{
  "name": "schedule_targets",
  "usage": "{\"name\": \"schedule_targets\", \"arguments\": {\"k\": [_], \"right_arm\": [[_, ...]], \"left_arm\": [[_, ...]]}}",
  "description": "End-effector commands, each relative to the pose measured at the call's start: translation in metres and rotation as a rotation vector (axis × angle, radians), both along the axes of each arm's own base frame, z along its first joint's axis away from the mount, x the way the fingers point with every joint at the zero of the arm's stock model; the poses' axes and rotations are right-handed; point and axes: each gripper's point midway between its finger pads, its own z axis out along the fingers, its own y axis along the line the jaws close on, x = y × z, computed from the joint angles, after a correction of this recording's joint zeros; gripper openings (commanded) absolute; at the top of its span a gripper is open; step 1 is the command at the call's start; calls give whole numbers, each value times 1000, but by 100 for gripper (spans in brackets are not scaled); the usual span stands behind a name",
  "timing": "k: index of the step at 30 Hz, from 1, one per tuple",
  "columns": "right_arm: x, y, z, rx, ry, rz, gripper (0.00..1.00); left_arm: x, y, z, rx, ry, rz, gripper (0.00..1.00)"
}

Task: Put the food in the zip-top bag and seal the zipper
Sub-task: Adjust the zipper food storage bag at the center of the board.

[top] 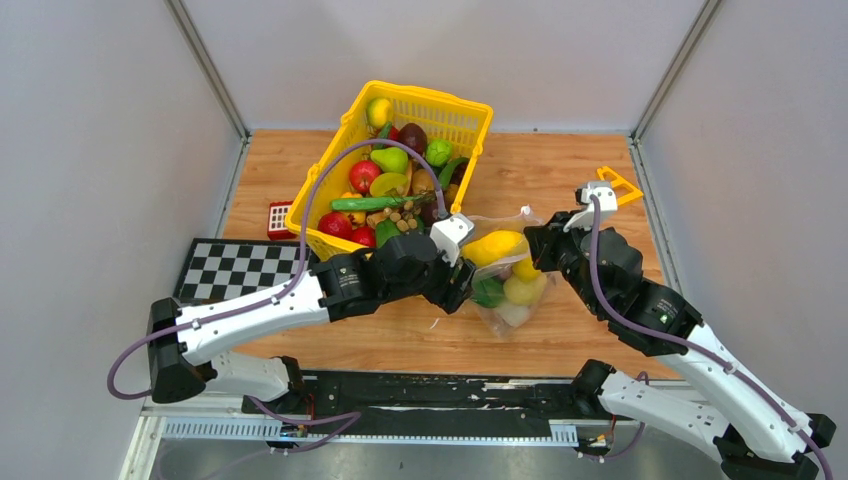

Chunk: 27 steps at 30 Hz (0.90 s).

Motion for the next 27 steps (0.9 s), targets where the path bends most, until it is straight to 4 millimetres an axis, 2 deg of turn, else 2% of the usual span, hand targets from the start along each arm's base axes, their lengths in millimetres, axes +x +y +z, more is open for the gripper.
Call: {"name": "schedule_targets", "arguments": {"k": [1, 3, 6, 13, 17, 21, 22, 23, 25, 27], "right_arm": [[2, -2, 26, 95, -65, -25, 0], [2, -3, 26, 94, -66, -25, 0], [2, -2, 26, 94, -65, -22, 0], [1, -2, 25, 91, -63, -17, 0], [1, -4, 26, 92, -68, -21, 0], [1, -6, 24, 74, -71, -24, 1], [1, -6, 24, 61, -74, -20, 2], [1, -7, 24, 41, -73, -18, 5], [0, -10, 31, 22, -84, -12, 10], [-4, -12, 44, 24, -131, 12, 19]], "left_arm": [[10, -21, 25, -162, -59, 23, 71], [8, -27, 24, -172, -55, -4, 66], [11, -27, 21, -145, -67, 2, 61], [21, -23, 37, -178, -135, 39, 42], [23, -23, 35, -139, -151, 31, 27], [20, -23, 42, -107, -184, -27, 8], [19, -20, 46, -97, -201, -38, 2], [18, -17, 50, -86, -214, -48, 0], [16, -9, 60, -75, -249, -71, 0], [12, -3, 69, -60, -290, -119, 0]]}}
